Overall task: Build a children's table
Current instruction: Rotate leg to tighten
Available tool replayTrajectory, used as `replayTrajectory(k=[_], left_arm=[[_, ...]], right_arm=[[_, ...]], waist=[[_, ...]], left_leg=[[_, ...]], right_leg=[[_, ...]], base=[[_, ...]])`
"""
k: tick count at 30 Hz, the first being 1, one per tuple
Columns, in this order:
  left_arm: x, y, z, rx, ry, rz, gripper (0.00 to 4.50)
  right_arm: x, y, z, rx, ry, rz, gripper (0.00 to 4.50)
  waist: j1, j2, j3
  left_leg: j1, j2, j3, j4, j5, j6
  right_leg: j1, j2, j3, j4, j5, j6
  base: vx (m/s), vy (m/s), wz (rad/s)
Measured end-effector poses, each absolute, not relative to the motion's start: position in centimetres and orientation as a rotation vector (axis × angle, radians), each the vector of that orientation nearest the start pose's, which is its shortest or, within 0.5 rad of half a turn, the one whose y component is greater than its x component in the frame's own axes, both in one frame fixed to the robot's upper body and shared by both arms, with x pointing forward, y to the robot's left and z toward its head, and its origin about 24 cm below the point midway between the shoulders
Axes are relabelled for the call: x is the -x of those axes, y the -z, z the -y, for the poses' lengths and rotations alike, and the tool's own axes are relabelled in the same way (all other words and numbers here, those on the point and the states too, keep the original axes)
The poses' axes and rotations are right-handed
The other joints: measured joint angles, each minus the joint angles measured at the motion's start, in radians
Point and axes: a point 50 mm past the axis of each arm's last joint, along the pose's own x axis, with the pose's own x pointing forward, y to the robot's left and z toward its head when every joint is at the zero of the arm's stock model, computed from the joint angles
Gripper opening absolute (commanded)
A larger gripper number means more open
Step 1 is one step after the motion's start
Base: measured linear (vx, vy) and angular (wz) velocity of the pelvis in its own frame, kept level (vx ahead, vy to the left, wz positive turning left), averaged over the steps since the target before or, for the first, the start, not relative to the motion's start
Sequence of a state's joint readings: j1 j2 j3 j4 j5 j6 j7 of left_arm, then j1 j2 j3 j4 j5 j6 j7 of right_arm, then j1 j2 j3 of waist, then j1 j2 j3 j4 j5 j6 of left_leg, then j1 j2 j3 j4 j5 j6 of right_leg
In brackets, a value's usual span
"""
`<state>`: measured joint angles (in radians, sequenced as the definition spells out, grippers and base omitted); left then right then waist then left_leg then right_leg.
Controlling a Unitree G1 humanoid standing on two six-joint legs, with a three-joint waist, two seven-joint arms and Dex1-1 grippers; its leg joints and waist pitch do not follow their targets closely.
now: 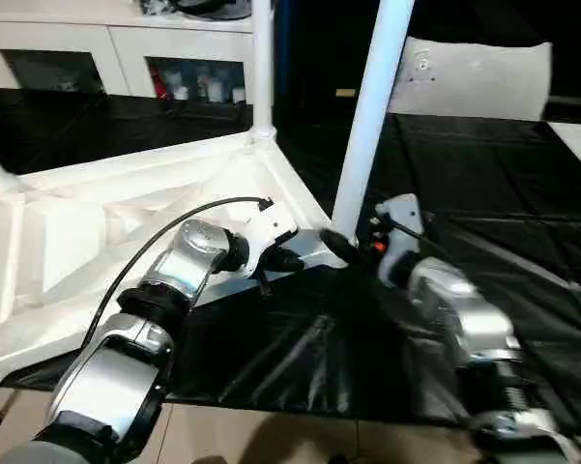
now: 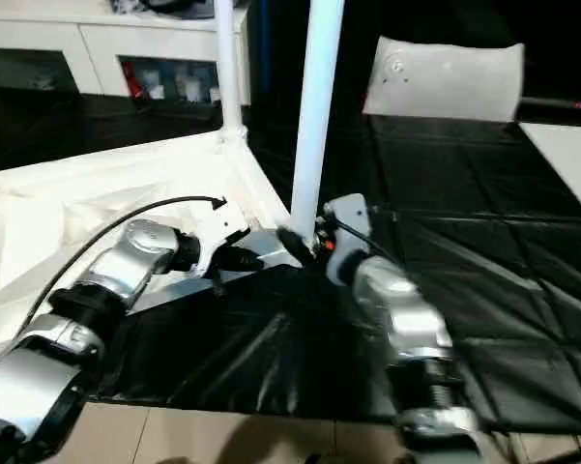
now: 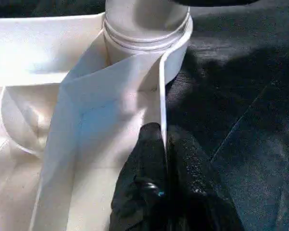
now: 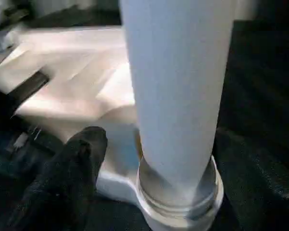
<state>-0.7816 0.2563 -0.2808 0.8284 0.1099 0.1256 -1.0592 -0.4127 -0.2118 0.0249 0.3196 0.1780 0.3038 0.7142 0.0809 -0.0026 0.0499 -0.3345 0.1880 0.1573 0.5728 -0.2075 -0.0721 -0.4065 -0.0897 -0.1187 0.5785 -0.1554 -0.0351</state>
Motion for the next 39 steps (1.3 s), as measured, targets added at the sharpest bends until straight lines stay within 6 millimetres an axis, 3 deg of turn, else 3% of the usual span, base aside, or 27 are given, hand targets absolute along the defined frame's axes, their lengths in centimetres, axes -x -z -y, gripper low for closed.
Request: replayTrajectory(k=[6, 10, 16, 17, 19, 21, 30, 32, 35, 37, 39], left_arm=[[-33.9, -6.3, -12.4, -0.505, 1.351, -0.485, 0.00], [-33.4, -6.4, -13.2, -0.543, 1.445, -0.503, 0.00], [-32.5, -6.7, -14.0, -0.569, 1.587, -0.533, 0.00], [-32.4, -6.7, -13.9, -0.574, 1.599, -0.532, 0.00], [-32.3, -6.7, -13.7, -0.586, 1.622, -0.528, 0.00], [-32.2, -6.8, -13.7, -0.596, 1.640, -0.528, 0.00], [-31.6, -6.9, -13.1, -0.625, 1.742, -0.531, 0.00], [-31.5, -6.9, -13.0, -0.632, 1.753, -0.529, 0.00], [-31.5, -6.9, -12.8, -0.643, 1.764, -0.524, 0.00], [-31.4, -6.8, -12.8, -0.646, 1.768, -0.523, 0.00], [-31.4, -6.8, -12.8, -0.647, 1.773, -0.521, 0.00]], right_arm=[[-30.4, -5.8, 15.0, 0.025, -0.969, -0.275, 4.46], [-30.3, -6.6, 15.8, 0.060, -1.062, -0.276, 4.46], [-29.5, -6.7, 15.7, 0.066, -1.248, -0.302, 4.46], [-29.5, -6.7, 15.5, 0.067, -1.269, -0.304, 4.12], [-29.3, -6.7, 15.4, 0.064, -1.300, -0.306, 4.12], [-29.2, -6.7, 15.1, 0.062, -1.331, -0.311, 3.79], [-28.3, -6.6, 14.5, 0.031, -1.513, -0.361, 3.12], [-28.2, -6.5, 14.5, 0.026, -1.533, -0.369, 2.79], [-28.0, -6.5, 14.5, 0.013, -1.560, -0.388, 2.75], [-27.9, -6.4, 14.5, 0.009, -1.569, -0.398, 2.37], [-27.9, -6.4, 14.5, 0.015, -1.573, -0.399, 2.35]], waist=[[0.015, 0.001, 0.001], [0.033, 0.001, 0.001], [0.045, 0.001, 0.001], [0.049, 0.001, 0.001], [0.061, 0.001, 0.001], [0.065, 0.000, 0.001], [0.073, 0.000, 0.001], [0.074, 0.000, 0.001], [0.073, 0.000, 0.001], [0.074, 0.000, 0.001], [0.074, 0.000, 0.001]], left_leg=[[-0.001, 0.004, 0.000, -0.001, 0.002, -0.003], [0.000, 0.003, 0.002, 0.002, 0.001, -0.004], [-0.001, 0.004, 0.003, 0.002, 0.000, -0.006], [-0.001, 0.004, 0.003, 0.002, 0.000, -0.006], [-0.001, 0.004, 0.004, 0.003, 0.000, -0.006], [0.000, 0.004, 0.005, 0.004, 0.000, -0.006], [-0.001, 0.004, 0.006, 0.006, 0.000, -0.006], [-0.001, 0.004, 0.006, 0.007, 0.000, -0.006], [-0.004, 0.004, 0.006, 0.008, 0.000, -0.006], [-0.004, 0.004, 0.006, 0.008, 0.000, -0.006], [-0.004, 0.004, 0.006, 0.009, -0.001, -0.008]], right_leg=[[-0.001, 0.003, -0.002, 0.001, -0.001, -0.003], [0.000, 0.001, -0.001, 0.001, -0.001, -0.004], [0.000, 0.000, -0.002, 0.001, -0.001, -0.003], [0.000, 0.000, -0.002, 0.001, -0.001, -0.003], [0.000, 0.000, -0.002, 0.001, -0.001, -0.003], [0.000, 0.000, -0.002, 0.002, -0.001, -0.003], [0.000, -0.001, -0.002, 0.003, -0.001, -0.003], [0.000, -0.001, -0.002, 0.003, -0.001, -0.003], [0.000, -0.001, -0.002, 0.004, -0.001, -0.003], [0.000, -0.001, -0.002, 0.005, -0.001, -0.003], [0.000, -0.001, -0.002, 0.006, -0.001, -0.003]], base=[[0.000, 0.000, 0.00], [0.000, 0.000, 0.00], [0.000, 0.000, 0.00], [0.000, 0.000, 0.00], [0.000, 0.000, 0.00], [0.000, 0.000, 0.00], [0.000, 0.000, 0.00], [0.000, 0.000, 0.00], [0.000, 0.000, 0.00], [0.000, 0.000, 0.00], [0.000, 0.000, 0.00]])
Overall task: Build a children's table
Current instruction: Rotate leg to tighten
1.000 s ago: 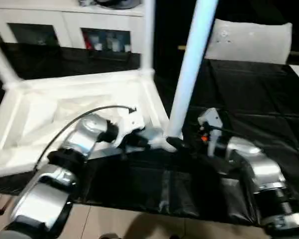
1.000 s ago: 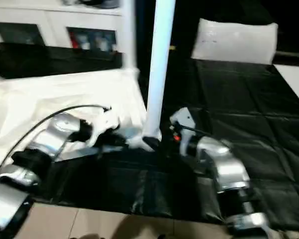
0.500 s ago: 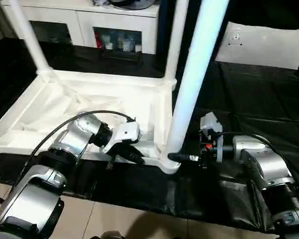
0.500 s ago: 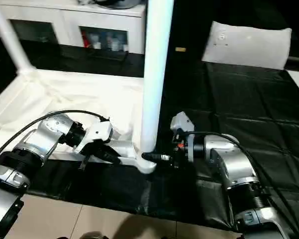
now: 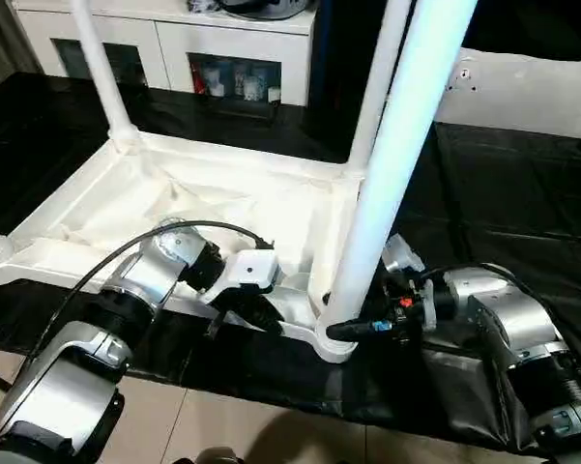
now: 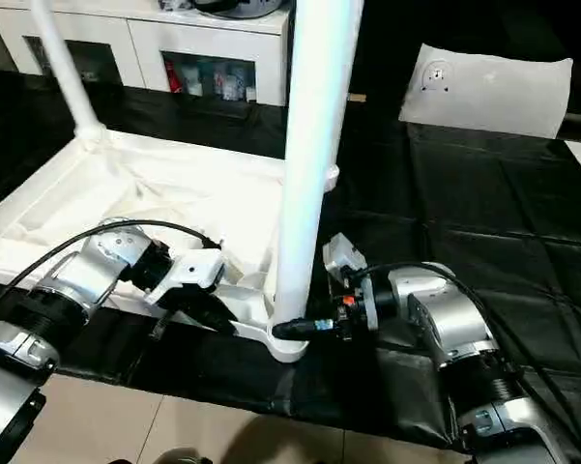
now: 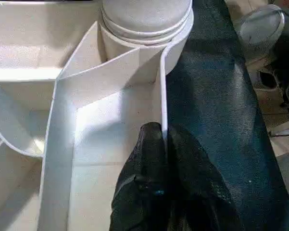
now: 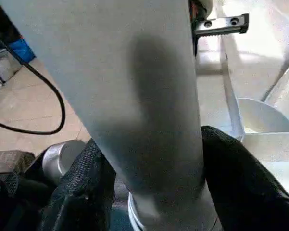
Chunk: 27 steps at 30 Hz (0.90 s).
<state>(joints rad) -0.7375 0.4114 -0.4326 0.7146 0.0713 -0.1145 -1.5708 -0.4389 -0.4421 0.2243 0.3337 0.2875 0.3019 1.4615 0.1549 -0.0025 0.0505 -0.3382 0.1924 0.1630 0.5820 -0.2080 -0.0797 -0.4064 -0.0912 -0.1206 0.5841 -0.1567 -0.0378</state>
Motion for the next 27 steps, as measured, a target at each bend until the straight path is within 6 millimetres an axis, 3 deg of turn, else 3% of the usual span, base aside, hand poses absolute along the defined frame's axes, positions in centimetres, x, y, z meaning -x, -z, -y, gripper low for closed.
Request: replayTrajectory(k=[9, 15, 17, 23, 27], left_arm=[[-31.5, -6.9, -12.8, -0.640, 1.765, -0.518, 0.00], [-32.1, -6.7, -13.0, -0.603, 1.650, -0.543, 0.00], [-32.7, -6.6, -13.0, -0.577, 1.567, -0.557, 0.00], [-33.8, -6.0, -11.1, -0.473, 1.339, -0.538, 0.00], [-34.6, -5.8, -9.4, -0.417, 1.205, -0.527, 0.00]], right_arm=[[-28.0, -6.6, 14.4, 0.006, -1.567, -0.403, 2.16], [-28.4, -6.1, 13.9, -0.043, -1.423, -0.364, 2.15], [-28.7, -5.7, 13.5, -0.057, -1.311, -0.338, 2.14], [-30.8, -5.2, 12.5, -0.092, -0.900, -0.288, 2.09], [-32.6, -5.5, 11.7, -0.087, -0.641, -0.288, 2.09]], waist=[[-0.001, 0.000, 0.000], [-0.007, 0.000, 0.000], [-0.013, 0.000, 0.000], [-0.068, 0.000, 0.000], [-0.081, -0.002, 0.000]], left_leg=[[-0.001, 0.000, 0.000, 0.004, -0.001, -0.002], [0.005, 0.000, 0.000, 0.004, 0.001, -0.007], [0.006, 0.001, -0.001, 0.004, 0.003, -0.010], [0.005, 0.000, -0.005, 0.005, 0.005, -0.012], [0.005, 0.000, -0.005, 0.002, 0.004, -0.012]], right_leg=[[0.000, 0.000, 0.000, 0.002, 0.000, 0.000], [0.002, -0.001, 0.001, 0.010, -0.004, 0.007], [0.002, -0.001, 0.000, 0.010, -0.004, 0.007], [0.003, -0.001, 0.000, 0.002, -0.004, 0.008], [0.002, -0.001, 0.000, 0.002, -0.004, 0.008]], base=[[0.000, 0.000, 0.00], [0.000, 0.000, 0.00], [0.000, 0.000, 0.00], [0.000, 0.000, 0.00], [0.000, 0.000, 0.00]])
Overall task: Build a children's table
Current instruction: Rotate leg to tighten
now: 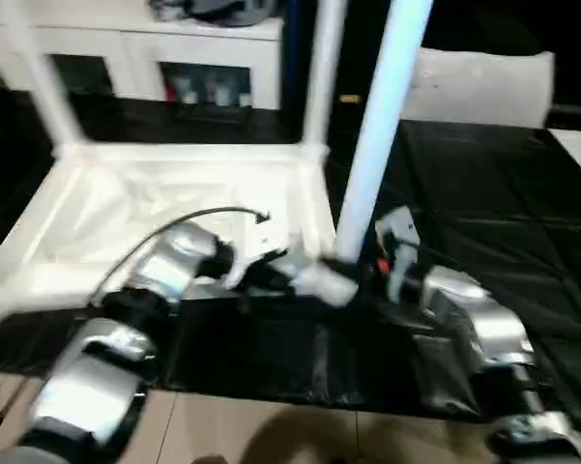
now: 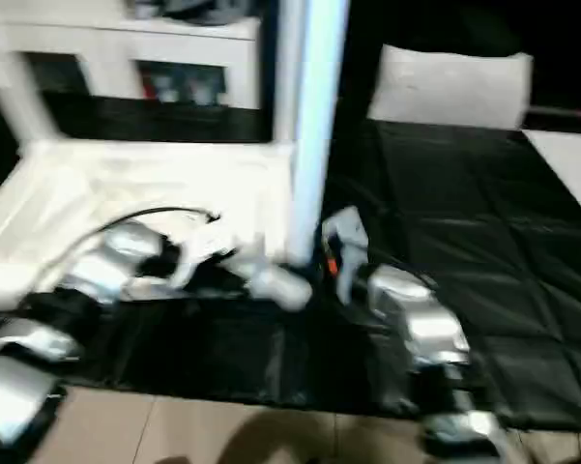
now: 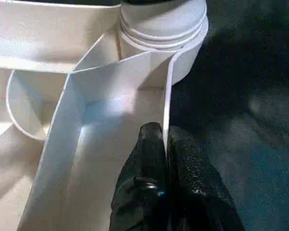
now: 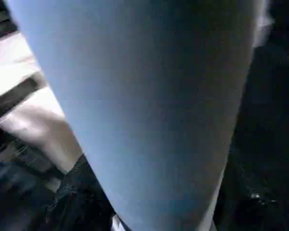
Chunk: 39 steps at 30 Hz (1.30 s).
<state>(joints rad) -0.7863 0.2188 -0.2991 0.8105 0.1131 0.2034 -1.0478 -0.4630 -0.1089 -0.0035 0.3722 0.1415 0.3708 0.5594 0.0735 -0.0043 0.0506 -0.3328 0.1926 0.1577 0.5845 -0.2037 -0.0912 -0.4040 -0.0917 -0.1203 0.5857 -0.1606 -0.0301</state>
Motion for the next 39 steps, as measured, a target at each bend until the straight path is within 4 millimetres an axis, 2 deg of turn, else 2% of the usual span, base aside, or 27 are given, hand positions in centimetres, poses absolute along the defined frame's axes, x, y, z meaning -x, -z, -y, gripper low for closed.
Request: replayTrajectory(k=[3, 5, 6, 7, 11, 12, 14, 17, 20, 21, 22, 26, 29, 34, 39], left_arm=[[-34.9, -5.7, -8.6, -0.380, 1.116, -0.512, 0.00], [-35.0, -5.7, -8.4, -0.365, 1.097, -0.511, 0.00], [-35.0, -5.8, -8.4, -0.362, 1.091, -0.509, 0.00], [-35.0, -5.9, -8.3, -0.361, 1.089, -0.508, 0.00], [-35.0, -6.1, -8.4, -0.371, 1.084, -0.499, 0.00], [-35.0, -6.3, -8.5, -0.380, 1.086, -0.493, 0.00], [-35.0, -6.4, -8.7, -0.390, 1.086, -0.482, 0.00], [-35.0, -6.7, -9.3, -0.407, 1.082, -0.471, 0.00], [-34.9, -6.8, -10.2, -0.428, 1.103, -0.452, 0.00], [-34.8, -6.9, -10.5, -0.437, 1.124, -0.443, 0.00], [-34.7, -7.0, -10.7, -0.447, 1.139, -0.438, 0.00], [-34.1, -7.3, -11.9, -0.489, 1.235, -0.421, 0.00], [-33.7, -7.4, -12.4, -0.513, 1.303, -0.422, 0.00], [-33.0, -7.5, -13.1, -0.524, 1.424, -0.443, 0.00], [-32.4, -7.9, -13.9, -0.542, 1.508, -0.473, 0.00]], right_arm=[[-33.6, -5.8, 10.9, -0.089, -0.486, -0.290, 2.09], [-33.7, -5.8, 10.6, -0.094, -0.441, -0.284, 2.09], [-33.8, -5.9, 10.5, -0.092, -0.430, -0.276, 2.62], [-33.8, -5.9, 10.5, -0.090, -0.428, -0.271, 2.75], [-33.7, -6.2, 10.1, -0.098, -0.425, -0.257, 2.97], [-33.7, -6.2, 10.0, -0.098, -0.426, -0.252, 3.20], [-33.5, -6.4, 9.9, -0.101, -0.432, -0.241, 3.26], [-33.0, -6.4, 9.8, -0.096, -0.467, -0.228, 3.63], [-32.5, -6.4, 10.0, -0.063, -0.536, -0.218, 3.77], [-32.2, -6.4, 10.2, -0.050, -0.567, -0.212, 4.03], [-32.0, -6.4, 10.3, -0.040, -0.594, -0.210, 4.03], [-30.9, -6.5, 11.5, 0.019, -0.761, -0.214, 4.34], [-30.4, -6.7, 12.0, 0.037, -0.867, -0.217, 4.44], [-29.5, -7.8, 13.0, 0.087, -1.061, -0.221, 4.44], [-28.9, -8.4, 14.0, 0.081, -1.210, -0.252, 4.44]], waist=[[-0.004, -0.003, 0.001], [-0.004, -0.003, 0.001], [-0.004, -0.003, 0.001], [-0.004, -0.003, 0.001], [-0.007, -0.003, 0.002], [-0.009, -0.004, 0.004], [-0.012, -0.004, 0.006], [-0.021, -0.005, 0.007], [-0.026, -0.004, 0.010], [-0.026, -0.005, 0.012], [-0.027, -0.007, 0.014], [-0.022, -0.011, 0.022], [-0.014, -0.011, 0.023], [0.012, -0.015, 0.026], [0.020, -0.015, 0.027]], left_leg=[[0.000, 0.000, 0.001, -0.004, 0.000, 0.000], [0.000, -0.001, 0.002, -0.007, -0.001, 0.001], [0.000, -0.001, 0.002, -0.009, -0.001, 0.002], [0.000, -0.001, 0.002, -0.010, 0.000, 0.003], [-0.003, -0.001, 0.002, -0.011, 0.001, 0.008], [-0.004, -0.001, 0.002, -0.011, 0.001, 0.008], [-0.007, -0.001, 0.002, -0.011, 0.001, 0.008], [-0.013, 0.000, 0.002, -0.011, 0.002, 0.008], [-0.015, 0.000, 0.002, -0.011, 0.001, 0.009], [-0.016, 0.000, 0.002, -0.012, 0.001, 0.009], [-0.017, 0.000, 0.002, -0.012, 0.001, 0.009], [-0.018, 0.001, 0.002, -0.012, 0.001, 0.009], [-0.018, 0.001, 0.003, -0.012, 0.001, 0.009], [-0.017, 0.000, 0.005, -0.011, 0.001, 0.009], [-0.018, 0.001, 0.006, -0.011, 0.001, 0.009]], right_leg=[[-0.001, 0.000, 0.000, 0.001, 0.000, 0.000], [-0.001, 0.000, 0.000, 0.000, 0.000, 0.000], [-0.001, 0.000, 0.000, 0.000, 0.000, 0.000], [-0.002, 0.000, 0.000, 0.000, 0.000, 0.000], [-0.005, 0.000, 0.001, 0.000, 0.001, -0.003], [-0.006, 0.000, 0.001, 0.000, 0.003, -0.005], [-0.009, 0.000, 0.001, -0.001, 0.003, -0.006], [-0.015, 0.001, 0.001, -0.001, 0.004, -0.007], [-0.017, 0.002, 0.001, -0.001, 0.004, -0.007], [-0.018, 0.002, 0.001, -0.001, 0.004, -0.007], [-0.019, 0.002, 0.001, -0.001, 0.004, -0.007], [-0.020, 0.002, 0.001, -0.001, 0.004, -0.008], [-0.020, 0.002, 0.001, -0.001, 0.004, -0.008], [-0.018, 0.001, 0.001, -0.001, 0.004, -0.008], [-0.019, 0.001, 0.001, -0.001, 0.004, -0.008]], base=[[0.000, 0.000, 0.00], [0.000, 0.000, 0.00], [0.000, 0.000, 0.00], [0.000, 0.000, 0.00], [0.000, 0.000, 0.00], [0.000, 0.000, 0.00], [0.000, 0.000, 0.00], [0.000, 0.000, 0.00], [0.000, 0.000, 0.00], [0.000, 0.000, 0.00], [0.000, 0.000, 0.00], [0.000, 0.000, 0.00], [0.000, 0.000, 0.00], [0.000, 0.000, 0.00], [0.000, 0.000, 0.00]])
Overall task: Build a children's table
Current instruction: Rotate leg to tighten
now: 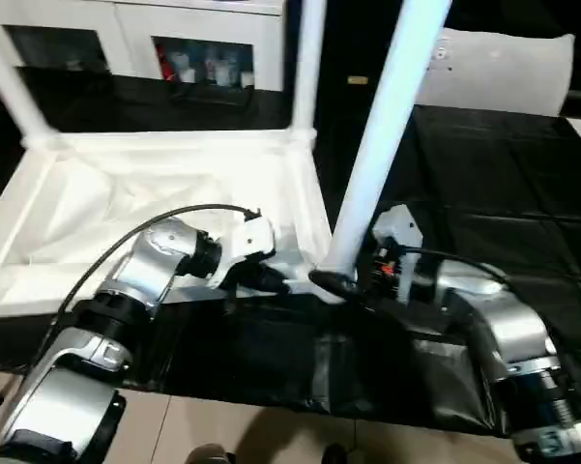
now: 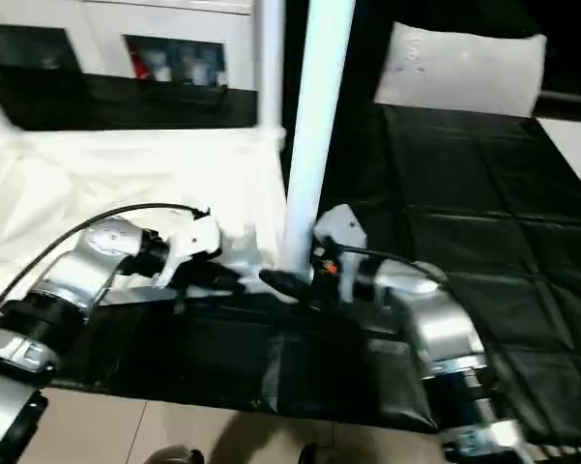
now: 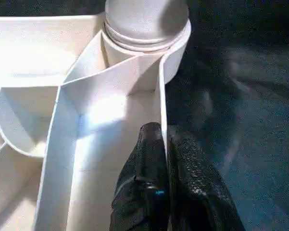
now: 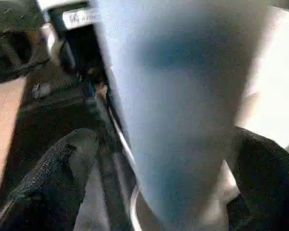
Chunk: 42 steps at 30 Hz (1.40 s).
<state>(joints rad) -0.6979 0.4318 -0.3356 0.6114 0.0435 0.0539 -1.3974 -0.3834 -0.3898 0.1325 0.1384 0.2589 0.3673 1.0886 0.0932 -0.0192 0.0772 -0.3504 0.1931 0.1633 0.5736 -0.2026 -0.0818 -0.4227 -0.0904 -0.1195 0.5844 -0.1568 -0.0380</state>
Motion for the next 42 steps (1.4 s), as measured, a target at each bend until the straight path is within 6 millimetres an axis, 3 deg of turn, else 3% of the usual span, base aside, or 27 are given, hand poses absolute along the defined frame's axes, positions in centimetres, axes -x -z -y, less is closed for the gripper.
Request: replayTrajectory(k=[3, 8, 12, 31, 42], left_arm=[[-31.9, -7.8, -14.5, -0.548, 1.552, -0.492, 0.00], [-31.5, -7.8, -14.0, -0.573, 1.615, -0.490, 0.00], [-31.3, -7.8, -13.8, -0.583, 1.640, -0.492, 0.00], [-30.5, -7.7, -13.3, -0.605, 1.684, -0.478, 0.00], [-30.4, -7.5, -13.3, -0.573, 1.638, -0.489, 0.00]], right_arm=[[-28.9, -9.1, 14.6, 0.091, -1.292, -0.276, 4.44], [-28.3, -9.1, 13.9, 0.098, -1.433, -0.326, 4.44], [-28.0, -8.8, 14.0, 0.070, -1.519, -0.386, 4.10], [-28.1, -8.5, 13.9, 0.040, -1.552, -0.427, 2.51], [-27.3, -7.7, 13.4, -0.022, -1.466, -0.364, 2.27]], waist=[[0.002, 0.000, 0.000], [0.015, -0.003, 0.001], [0.022, -0.007, 0.003], [0.025, -0.009, 0.005], [0.023, -0.005, 0.002]], left_leg=[[0.000, 0.000, 0.002, 0.000, 0.000, 0.000], [0.001, 0.000, 0.002, 0.001, 0.000, 0.000], [0.001, 0.000, 0.003, 0.002, 0.000, 0.000], [0.001, 0.000, 0.003, 0.002, 0.000, 0.000], [0.005, 0.001, 0.003, 0.002, -0.001, -0.003]], right_leg=[[0.000, 0.000, 0.000, 0.000, 0.000, 0.000], [0.002, 0.000, 0.000, 0.001, 0.000, 0.000], [0.002, -0.001, 0.000, 0.001, 0.000, 0.000], [0.003, -0.001, 0.000, 0.001, 0.000, 0.000], [0.005, -0.001, 0.000, 0.002, 0.000, 0.000]], base=[[0.000, 0.000, 0.00], [0.000, 0.000, 0.00], [0.000, 0.000, 0.00], [0.000, 0.000, 0.00], [0.000, 0.000, 0.00]])
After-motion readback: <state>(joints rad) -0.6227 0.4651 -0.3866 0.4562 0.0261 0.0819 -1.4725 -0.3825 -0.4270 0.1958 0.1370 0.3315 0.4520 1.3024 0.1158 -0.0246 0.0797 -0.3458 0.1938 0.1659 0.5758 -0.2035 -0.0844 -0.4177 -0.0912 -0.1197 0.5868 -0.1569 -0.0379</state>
